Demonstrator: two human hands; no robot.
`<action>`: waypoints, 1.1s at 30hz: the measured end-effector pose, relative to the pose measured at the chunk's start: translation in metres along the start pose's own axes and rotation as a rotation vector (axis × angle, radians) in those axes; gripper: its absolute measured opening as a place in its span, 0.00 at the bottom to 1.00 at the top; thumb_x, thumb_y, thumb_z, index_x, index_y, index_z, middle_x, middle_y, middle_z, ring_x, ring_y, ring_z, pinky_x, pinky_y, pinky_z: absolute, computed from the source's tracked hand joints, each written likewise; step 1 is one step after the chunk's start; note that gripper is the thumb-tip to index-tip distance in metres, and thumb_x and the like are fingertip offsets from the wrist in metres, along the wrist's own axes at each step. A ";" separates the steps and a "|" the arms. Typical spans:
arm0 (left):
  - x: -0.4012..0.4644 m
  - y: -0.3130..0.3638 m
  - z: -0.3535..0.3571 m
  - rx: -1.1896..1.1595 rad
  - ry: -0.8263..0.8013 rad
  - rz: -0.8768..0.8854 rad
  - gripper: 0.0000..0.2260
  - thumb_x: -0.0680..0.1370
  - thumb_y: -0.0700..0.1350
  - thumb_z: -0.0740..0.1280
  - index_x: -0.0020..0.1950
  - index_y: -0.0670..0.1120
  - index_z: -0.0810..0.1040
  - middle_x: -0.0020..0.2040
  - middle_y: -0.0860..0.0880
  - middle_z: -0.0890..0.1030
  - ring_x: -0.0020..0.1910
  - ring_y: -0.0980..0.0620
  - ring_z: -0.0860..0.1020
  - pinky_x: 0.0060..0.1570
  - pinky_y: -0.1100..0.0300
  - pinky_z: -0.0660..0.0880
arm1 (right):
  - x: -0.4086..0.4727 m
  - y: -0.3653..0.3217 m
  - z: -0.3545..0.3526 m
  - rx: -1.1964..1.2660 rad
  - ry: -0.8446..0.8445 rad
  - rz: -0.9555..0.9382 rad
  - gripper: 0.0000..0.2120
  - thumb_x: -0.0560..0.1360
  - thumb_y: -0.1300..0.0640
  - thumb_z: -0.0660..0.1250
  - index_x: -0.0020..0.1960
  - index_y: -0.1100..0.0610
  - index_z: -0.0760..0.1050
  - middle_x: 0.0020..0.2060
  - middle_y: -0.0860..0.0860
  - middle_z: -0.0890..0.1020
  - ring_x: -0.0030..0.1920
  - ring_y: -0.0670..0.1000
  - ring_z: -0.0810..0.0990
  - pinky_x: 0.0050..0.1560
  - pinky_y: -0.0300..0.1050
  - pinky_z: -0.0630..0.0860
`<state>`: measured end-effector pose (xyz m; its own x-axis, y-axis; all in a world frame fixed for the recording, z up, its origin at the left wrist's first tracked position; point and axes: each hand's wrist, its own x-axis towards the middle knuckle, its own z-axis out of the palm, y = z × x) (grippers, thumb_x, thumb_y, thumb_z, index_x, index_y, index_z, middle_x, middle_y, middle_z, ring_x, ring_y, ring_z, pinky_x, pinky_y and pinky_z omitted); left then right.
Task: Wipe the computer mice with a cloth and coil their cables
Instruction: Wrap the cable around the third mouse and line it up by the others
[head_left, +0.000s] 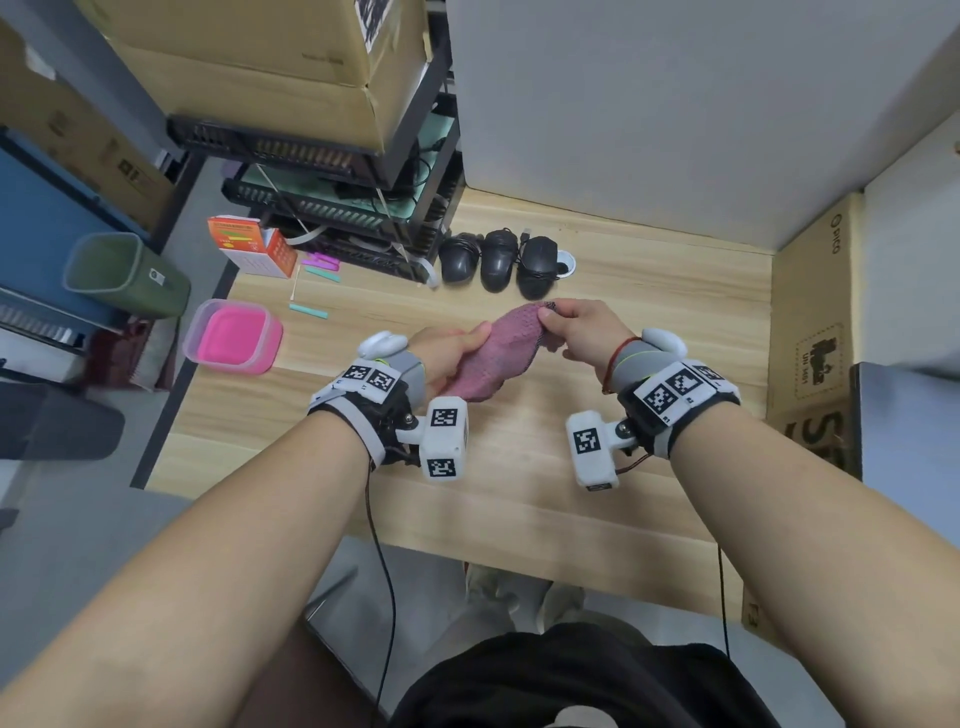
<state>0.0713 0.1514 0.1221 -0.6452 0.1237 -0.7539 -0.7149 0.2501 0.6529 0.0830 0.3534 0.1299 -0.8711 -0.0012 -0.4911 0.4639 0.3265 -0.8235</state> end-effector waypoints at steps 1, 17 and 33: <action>-0.003 0.004 0.003 -0.035 -0.040 0.027 0.14 0.78 0.53 0.69 0.44 0.43 0.79 0.36 0.48 0.81 0.32 0.52 0.79 0.35 0.61 0.75 | 0.000 0.001 -0.001 0.014 0.001 0.049 0.06 0.80 0.52 0.62 0.47 0.49 0.78 0.34 0.52 0.75 0.37 0.50 0.72 0.44 0.41 0.72; -0.033 0.003 0.026 -0.167 0.150 0.344 0.23 0.75 0.31 0.71 0.69 0.41 0.71 0.63 0.38 0.78 0.59 0.42 0.79 0.56 0.51 0.79 | -0.025 -0.002 -0.011 0.300 -0.203 -0.030 0.02 0.76 0.60 0.70 0.47 0.53 0.79 0.40 0.49 0.82 0.39 0.45 0.79 0.43 0.38 0.74; -0.028 0.040 -0.063 0.133 0.194 0.563 0.16 0.64 0.40 0.81 0.46 0.57 0.84 0.37 0.57 0.86 0.34 0.58 0.84 0.30 0.67 0.77 | -0.009 -0.075 0.035 0.110 0.079 -0.275 0.05 0.75 0.59 0.70 0.41 0.53 0.79 0.31 0.49 0.83 0.30 0.47 0.79 0.34 0.44 0.76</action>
<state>0.0443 0.0975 0.1738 -0.9606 0.0977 -0.2601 -0.2178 0.3164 0.9233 0.0613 0.2964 0.1859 -0.9742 0.0002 -0.2257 0.2202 0.2195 -0.9504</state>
